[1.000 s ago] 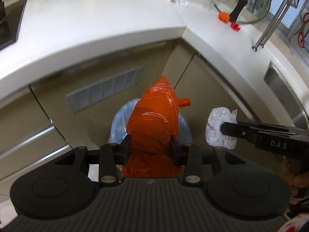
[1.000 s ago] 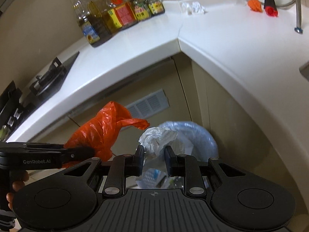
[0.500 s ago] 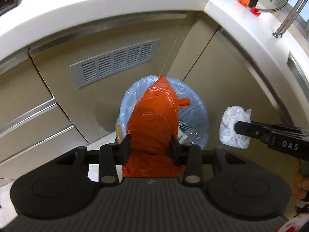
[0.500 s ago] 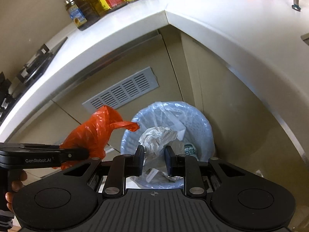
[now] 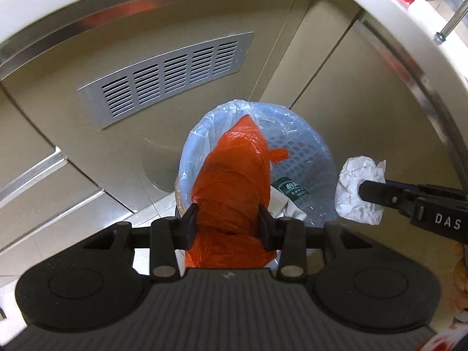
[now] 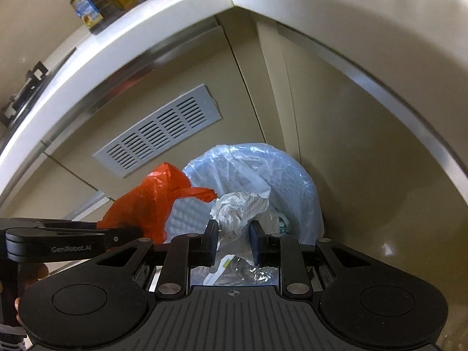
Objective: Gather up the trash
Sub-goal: 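Open the left tool to drop the orange bag while the right tool drops the tissue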
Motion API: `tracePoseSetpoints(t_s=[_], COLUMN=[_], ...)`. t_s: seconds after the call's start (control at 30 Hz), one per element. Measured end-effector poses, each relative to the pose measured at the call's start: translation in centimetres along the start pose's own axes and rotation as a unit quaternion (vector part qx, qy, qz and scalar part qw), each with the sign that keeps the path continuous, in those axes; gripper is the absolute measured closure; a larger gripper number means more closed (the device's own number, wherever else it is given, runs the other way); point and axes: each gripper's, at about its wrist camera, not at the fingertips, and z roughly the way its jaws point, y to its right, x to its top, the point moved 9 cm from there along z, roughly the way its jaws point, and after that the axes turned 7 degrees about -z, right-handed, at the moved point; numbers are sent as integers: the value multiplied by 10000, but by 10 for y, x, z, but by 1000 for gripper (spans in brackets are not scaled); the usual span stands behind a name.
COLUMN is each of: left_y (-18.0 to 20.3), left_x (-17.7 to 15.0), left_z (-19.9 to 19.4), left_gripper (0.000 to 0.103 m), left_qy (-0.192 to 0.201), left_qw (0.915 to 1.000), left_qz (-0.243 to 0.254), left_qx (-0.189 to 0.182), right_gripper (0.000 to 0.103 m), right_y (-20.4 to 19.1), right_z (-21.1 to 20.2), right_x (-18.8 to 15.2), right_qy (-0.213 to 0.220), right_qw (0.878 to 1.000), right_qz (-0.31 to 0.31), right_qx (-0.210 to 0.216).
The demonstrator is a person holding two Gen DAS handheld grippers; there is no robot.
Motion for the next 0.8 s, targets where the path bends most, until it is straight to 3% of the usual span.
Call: tracePoseSetpoints(t_s=[0.53,0.77,0.8], left_y=[13,16,16], left_x=[31,30,29], left_z=[67,72,71], left_gripper=[60,47,44], left_qy=[-165,-200,-221], left_qw=[9996,9991,9991], left_qz=[224,351,349], left_qx=[-41,-90,-120], right_gripper=[79,79,73], right_y=[8,13,13], right_z=[51,63,65], right_x=[25,29,28], right_qy=[34,-18,-69], right_qw=[9998,9997,9996], right_qz=[48,99,97], right_qx=[-206,-232,-237])
